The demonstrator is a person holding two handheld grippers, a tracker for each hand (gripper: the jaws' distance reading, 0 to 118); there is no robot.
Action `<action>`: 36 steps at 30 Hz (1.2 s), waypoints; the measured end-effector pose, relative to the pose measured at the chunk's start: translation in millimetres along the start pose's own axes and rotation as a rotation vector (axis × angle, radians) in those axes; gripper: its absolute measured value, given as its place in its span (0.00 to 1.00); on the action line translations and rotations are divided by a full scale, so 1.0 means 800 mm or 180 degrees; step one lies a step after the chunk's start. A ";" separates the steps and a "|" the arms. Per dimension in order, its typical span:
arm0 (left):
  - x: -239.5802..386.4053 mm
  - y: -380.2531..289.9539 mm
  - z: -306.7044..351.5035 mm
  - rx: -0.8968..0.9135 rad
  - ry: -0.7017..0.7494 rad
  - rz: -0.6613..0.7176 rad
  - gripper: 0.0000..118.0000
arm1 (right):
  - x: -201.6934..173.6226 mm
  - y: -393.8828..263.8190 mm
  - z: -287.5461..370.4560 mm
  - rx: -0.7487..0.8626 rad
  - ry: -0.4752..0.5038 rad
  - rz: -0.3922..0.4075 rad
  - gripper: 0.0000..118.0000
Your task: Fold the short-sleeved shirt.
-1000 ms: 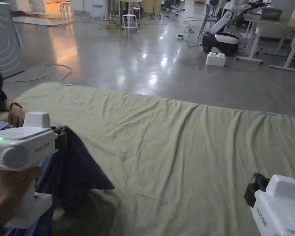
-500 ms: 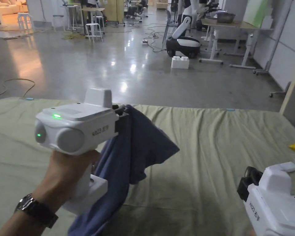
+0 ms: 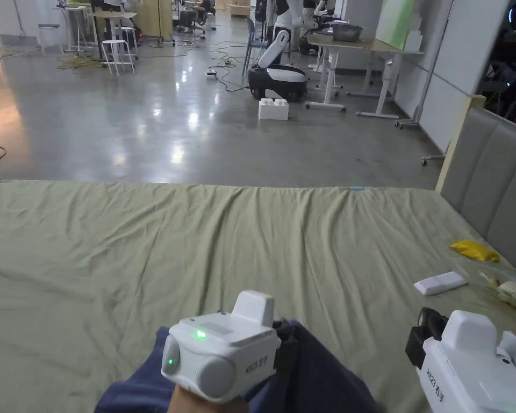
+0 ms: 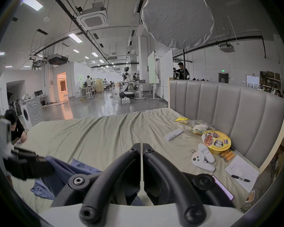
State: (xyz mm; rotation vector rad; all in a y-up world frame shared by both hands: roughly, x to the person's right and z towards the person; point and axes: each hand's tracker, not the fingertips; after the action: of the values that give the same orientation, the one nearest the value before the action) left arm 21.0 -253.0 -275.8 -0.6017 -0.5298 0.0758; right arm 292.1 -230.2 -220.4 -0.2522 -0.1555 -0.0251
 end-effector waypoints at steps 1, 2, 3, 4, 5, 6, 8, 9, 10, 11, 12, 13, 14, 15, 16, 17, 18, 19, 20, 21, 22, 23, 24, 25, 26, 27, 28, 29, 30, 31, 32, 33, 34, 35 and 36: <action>-0.001 -0.007 0.002 -0.0002 0.0001 0.0020 0.26 | -0.001 -0.001 0.000 -0.0007 0.0006 0.0006 0.02; -0.003 -0.011 0.004 0.0005 0.0016 0.0054 0.38 | -0.001 -0.001 -0.001 -0.0014 0.0017 0.0015 0.02; -0.003 -0.014 0.009 0.0022 0.0044 0.0109 0.52 | -0.004 -0.002 -0.002 -0.0025 0.0037 0.0037 0.02; -0.008 -0.016 0.015 0.0051 0.0054 0.0147 0.62 | -0.008 -0.002 -0.002 -0.0023 0.0060 0.0057 0.02; -0.013 -0.016 0.021 0.0082 0.0057 0.0172 0.65 | -0.012 -0.002 -0.001 -0.0014 0.0083 0.0077 0.02; -0.017 -0.015 0.026 0.0122 0.0087 0.0201 0.66 | -0.016 -0.001 -0.002 -0.0007 0.0101 0.0098 0.02; -0.030 -0.011 0.041 0.0235 0.0143 0.0228 0.67 | -0.026 0.002 -0.001 0.0019 0.0160 0.0136 0.02; -0.037 -0.007 0.051 0.0317 0.0199 0.0258 0.67 | -0.032 0.005 0.000 0.0039 0.0185 0.0160 0.02; -0.045 -0.003 0.063 0.0411 0.0271 0.0287 0.67 | -0.039 0.007 0.001 0.0068 0.0215 0.0197 0.02; -0.052 0.000 0.074 0.0513 0.0373 0.0299 0.67 | -0.045 0.010 0.001 0.0092 0.0244 0.0224 0.02; -0.057 0.002 0.081 0.0581 0.0465 0.0295 0.67 | -0.049 0.013 0.002 0.0110 0.0267 0.0239 0.02; -0.064 0.004 0.093 0.0674 0.0600 0.0265 0.66 | -0.056 0.016 0.003 0.0141 0.0305 0.0262 0.02; -0.069 0.006 0.103 0.0725 0.0734 0.0229 0.66 | -0.062 0.020 0.003 0.0179 0.0329 0.0293 0.02; -0.073 0.007 0.112 0.0774 0.0868 0.0192 0.64 | -0.067 0.022 0.003 0.0201 0.0348 0.0309 0.02; -0.079 0.007 0.122 0.0859 0.1035 0.0156 0.60 | -0.074 0.025 0.003 0.0228 0.0368 0.0325 0.02; -0.084 0.006 0.130 0.0915 0.1164 0.0155 0.53 | -0.080 0.026 0.003 0.0259 0.0376 0.0352 0.02; -0.089 0.005 0.137 0.0967 0.1263 0.0152 0.46 | -0.084 0.028 0.003 0.0309 0.0385 0.0381 0.02; -0.096 0.002 0.144 0.1023 0.1373 0.0166 0.35 | -0.089 0.031 0.004 0.0347 0.0401 0.0384 0.02; -0.102 -0.001 0.150 0.1061 0.1463 0.0174 0.25 | -0.093 0.032 0.004 0.0357 0.0427 0.0364 0.02; -0.107 -0.004 0.156 0.1073 0.1538 0.0183 0.15 | -0.098 0.033 0.005 0.0373 0.0443 0.0354 0.02; -0.113 -0.008 0.160 0.1063 0.1629 0.0200 0.12 | -0.102 0.033 0.006 0.0386 0.0457 0.0360 0.02; -0.117 -0.012 0.164 0.1053 0.1720 0.0207 0.10 | -0.106 0.033 0.006 0.0395 0.0474 0.0378 0.02; -0.122 -0.017 0.168 0.1019 0.1764 0.0248 0.06 | -0.110 0.033 0.007 0.0406 0.0500 0.0393 0.02; -0.127 -0.021 0.170 0.0971 0.1724 0.0278 0.06 | -0.114 0.032 0.008 0.0415 0.0527 0.0412 0.02; -0.133 -0.027 0.171 0.0951 0.1722 0.0314 0.04 | -0.117 0.031 0.008 0.0421 0.0541 0.0431 0.02; -0.138 -0.032 0.173 0.0923 0.1737 0.0350 0.04 | -0.121 0.030 0.008 0.0432 0.0552 0.0455 0.02; -0.142 -0.036 0.174 0.0901 0.1759 0.0356 0.04 | -0.123 0.029 0.008 0.0448 0.0562 0.0481 0.02; -0.145 -0.040 0.175 0.0876 0.1760 0.0358 0.04 | -0.125 0.028 0.008 0.0453 0.0571 0.0492 0.02; -0.148 -0.044 0.176 0.0865 0.1817 0.0364 0.04 | -0.127 0.029 0.008 0.0442 0.0580 0.0489 0.02; -0.151 -0.045 0.177 0.0844 0.1847 0.0359 0.02 | -0.128 0.029 0.008 0.0450 0.0589 0.0499 0.02; -0.155 -0.047 0.178 0.0848 0.1869 0.0335 0.02 | -0.129 0.030 0.008 0.0442 0.0597 0.0495 0.02; -0.159 -0.049 0.177 0.0803 0.1881 0.0363 0.02 | -0.129 0.030 0.007 0.0441 0.0602 0.0494 0.02; -0.164 -0.051 0.176 0.0741 0.1888 0.0410 0.02 | -0.129 0.029 0.007 0.0439 0.0606 0.0495 0.02; -0.172 -0.054 0.173 0.0627 0.1888 0.0496 0.02 | -0.130 0.030 0.006 0.0427 0.0612 0.0499 0.02; -0.181 -0.058 0.168 0.0408 0.1807 0.0592 0.02 | -0.130 0.029 0.005 0.0413 0.0617 0.0500 0.02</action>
State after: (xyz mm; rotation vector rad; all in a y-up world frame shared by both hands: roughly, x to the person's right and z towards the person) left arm -174.6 -253.2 -222.1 -0.5161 0.0818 0.1089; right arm 190.1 -205.8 -238.3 -0.1309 0.0557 0.1160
